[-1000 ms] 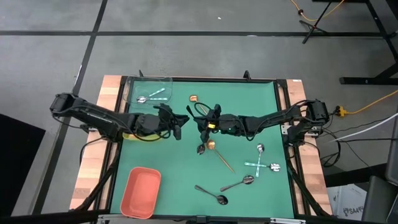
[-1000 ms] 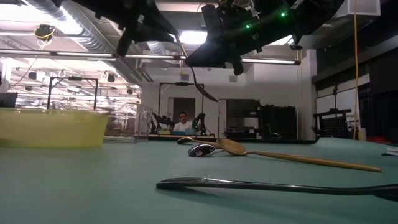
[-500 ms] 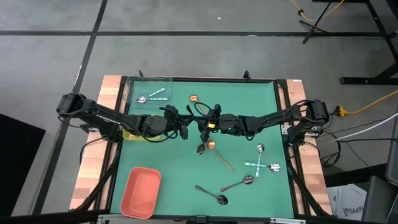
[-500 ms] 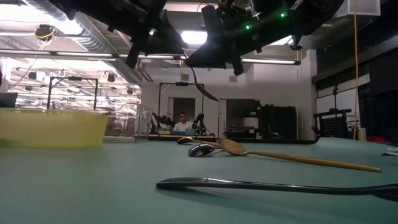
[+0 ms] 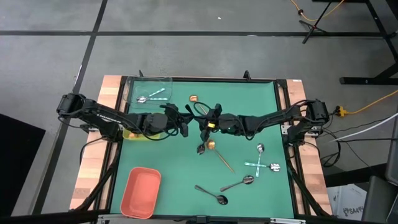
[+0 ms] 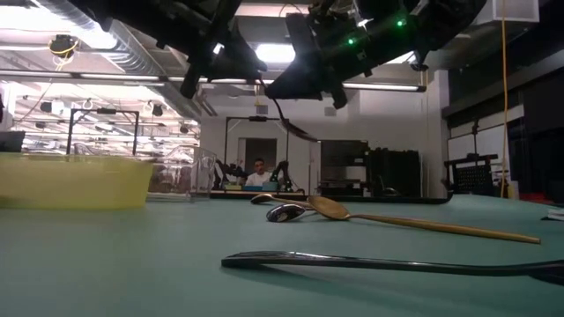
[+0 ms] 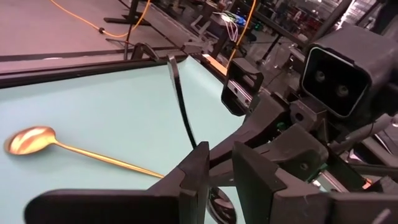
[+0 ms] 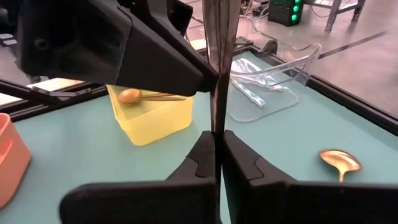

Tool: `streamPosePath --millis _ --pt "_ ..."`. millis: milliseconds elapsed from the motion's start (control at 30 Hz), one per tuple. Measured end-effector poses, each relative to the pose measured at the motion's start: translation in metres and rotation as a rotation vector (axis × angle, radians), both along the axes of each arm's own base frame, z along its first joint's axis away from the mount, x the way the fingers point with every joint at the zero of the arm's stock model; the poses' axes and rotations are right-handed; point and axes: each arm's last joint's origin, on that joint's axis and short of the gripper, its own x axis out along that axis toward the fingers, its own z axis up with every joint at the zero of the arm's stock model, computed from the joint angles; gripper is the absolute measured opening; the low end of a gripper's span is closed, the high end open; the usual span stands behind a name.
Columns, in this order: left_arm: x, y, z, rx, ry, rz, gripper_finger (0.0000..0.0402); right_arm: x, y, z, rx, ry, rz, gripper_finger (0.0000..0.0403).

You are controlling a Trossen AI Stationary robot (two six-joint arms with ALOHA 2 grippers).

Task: Sort silverware by color (type)
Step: Put the black spoon into the orange bin

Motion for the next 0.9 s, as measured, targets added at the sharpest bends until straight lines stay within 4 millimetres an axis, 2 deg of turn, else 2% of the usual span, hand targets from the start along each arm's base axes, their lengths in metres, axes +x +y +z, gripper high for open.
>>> streamPosePath --millis 500,900 --pt "-0.001 -0.012 -0.003 -0.010 0.027 -0.057 0.0064 0.000 0.000 0.000 -0.004 0.004 -0.011 0.0000" --pt "-0.001 -0.009 -0.002 -0.003 0.025 -0.023 0.0064 0.000 0.000 0.000 -0.004 0.004 -0.011 0.0000"
